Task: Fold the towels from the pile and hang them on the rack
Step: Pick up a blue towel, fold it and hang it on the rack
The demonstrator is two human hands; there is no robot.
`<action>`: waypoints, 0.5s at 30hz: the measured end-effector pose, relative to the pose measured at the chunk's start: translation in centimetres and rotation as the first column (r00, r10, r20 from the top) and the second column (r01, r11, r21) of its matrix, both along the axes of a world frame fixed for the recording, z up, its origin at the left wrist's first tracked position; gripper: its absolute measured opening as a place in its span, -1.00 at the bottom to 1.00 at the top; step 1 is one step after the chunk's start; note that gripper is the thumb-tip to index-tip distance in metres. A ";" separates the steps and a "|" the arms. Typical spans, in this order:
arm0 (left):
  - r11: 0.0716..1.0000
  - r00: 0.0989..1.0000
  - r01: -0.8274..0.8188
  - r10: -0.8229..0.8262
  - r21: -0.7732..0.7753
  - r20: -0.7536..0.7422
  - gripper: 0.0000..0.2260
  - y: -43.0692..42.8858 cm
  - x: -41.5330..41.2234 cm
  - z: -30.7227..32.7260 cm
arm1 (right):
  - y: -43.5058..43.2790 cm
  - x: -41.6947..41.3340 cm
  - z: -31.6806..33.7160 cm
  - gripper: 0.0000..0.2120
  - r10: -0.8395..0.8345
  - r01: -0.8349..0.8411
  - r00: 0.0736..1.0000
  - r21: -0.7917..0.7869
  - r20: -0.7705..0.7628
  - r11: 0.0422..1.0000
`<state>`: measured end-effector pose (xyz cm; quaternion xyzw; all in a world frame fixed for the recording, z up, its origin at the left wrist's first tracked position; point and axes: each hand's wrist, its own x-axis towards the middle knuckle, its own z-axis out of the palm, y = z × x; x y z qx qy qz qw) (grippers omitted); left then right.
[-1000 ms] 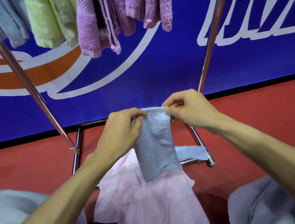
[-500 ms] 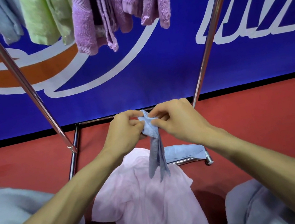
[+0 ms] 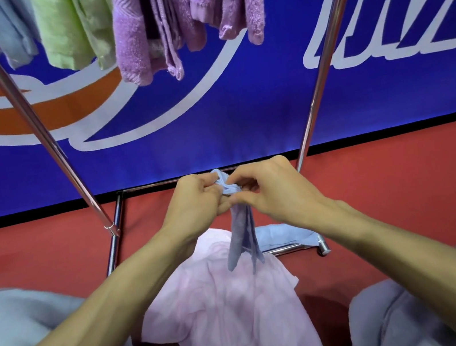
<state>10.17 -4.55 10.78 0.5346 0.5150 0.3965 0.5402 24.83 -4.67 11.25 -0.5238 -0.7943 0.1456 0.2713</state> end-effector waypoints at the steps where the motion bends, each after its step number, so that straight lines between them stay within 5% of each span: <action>1: 1.000 1.000 0.002 -0.002 -0.009 0.007 -0.73 0.0 -0.1 0.1 | 0.1 0.1 0.0 -0.82 -0.006 0.006 1.000 0.000 0.005 1.000; 5: 0.988 0.965 -0.014 0.053 0.151 -0.257 -0.78 0.6 -1.1 0.4 | 0.6 1.0 0.6 -0.86 -0.020 0.020 1.000 0.015 -0.024 1.000; 10: 0.955 0.875 0.108 0.040 0.276 -0.482 -0.53 0.9 -1.9 0.9 | 0.9 1.7 1.6 -0.87 -0.030 0.032 0.990 0.013 -0.135 0.999; 15: 0.940 0.922 0.084 0.052 0.331 -0.383 -0.87 1.1 -1.9 1.0 | 1.3 2.2 2.1 -0.90 -0.048 0.040 0.956 -0.033 -0.288 0.999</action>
